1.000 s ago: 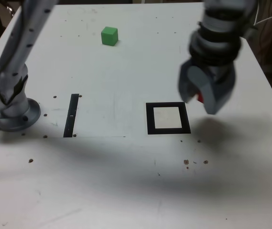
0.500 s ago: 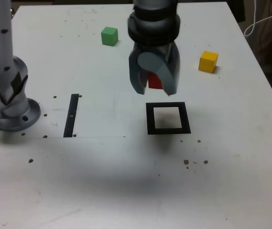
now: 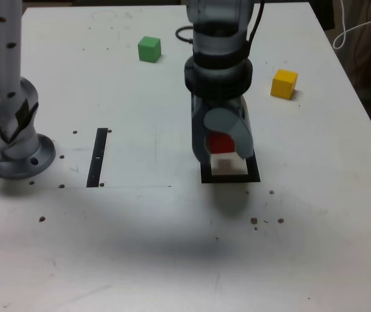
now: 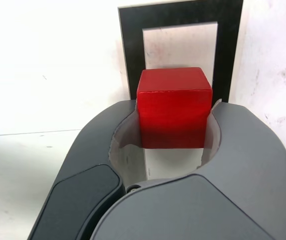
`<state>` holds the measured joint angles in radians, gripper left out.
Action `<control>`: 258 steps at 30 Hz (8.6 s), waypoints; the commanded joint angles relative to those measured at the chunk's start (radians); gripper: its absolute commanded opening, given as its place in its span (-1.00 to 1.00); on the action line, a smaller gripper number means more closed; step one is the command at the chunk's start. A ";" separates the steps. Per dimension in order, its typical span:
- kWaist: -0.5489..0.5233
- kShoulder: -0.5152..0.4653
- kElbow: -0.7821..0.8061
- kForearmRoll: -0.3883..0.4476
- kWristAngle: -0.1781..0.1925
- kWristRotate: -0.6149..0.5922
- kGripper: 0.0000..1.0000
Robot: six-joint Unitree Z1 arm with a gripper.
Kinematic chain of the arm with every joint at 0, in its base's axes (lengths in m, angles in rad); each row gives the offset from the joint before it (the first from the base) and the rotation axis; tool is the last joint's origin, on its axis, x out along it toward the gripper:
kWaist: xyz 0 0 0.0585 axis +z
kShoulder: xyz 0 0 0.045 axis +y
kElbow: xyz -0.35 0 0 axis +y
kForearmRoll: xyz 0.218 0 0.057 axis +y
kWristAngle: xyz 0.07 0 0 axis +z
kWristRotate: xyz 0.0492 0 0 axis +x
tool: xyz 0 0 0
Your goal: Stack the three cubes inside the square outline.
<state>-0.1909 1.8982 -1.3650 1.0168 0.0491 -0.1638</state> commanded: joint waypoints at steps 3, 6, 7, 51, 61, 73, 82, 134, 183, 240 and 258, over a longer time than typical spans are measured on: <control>-0.001 0.015 0.038 -0.050 -0.012 -0.003 -0.69; -0.001 0.025 0.059 -0.077 -0.013 -0.003 -0.63; -0.001 0.028 0.063 -0.083 -0.012 -0.003 -0.60; 0.231 0.167 -0.542 0.357 0.225 0.641 0.91; 0.374 0.341 -0.848 0.480 0.226 0.907 0.91; 0.446 0.609 -1.177 0.551 0.213 1.013 0.91; 0.467 0.681 -1.184 0.538 0.214 1.019 0.86; 0.359 0.364 -0.802 0.410 0.147 0.764 -0.66; -0.029 0.164 -0.261 0.241 0.125 0.412 -0.62; 0.844 -0.011 -0.411 0.481 0.258 0.987 1.00; 1.085 0.189 -0.403 0.368 0.270 1.046 0.94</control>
<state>0.8891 2.0701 -1.7592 1.3925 0.3212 0.8829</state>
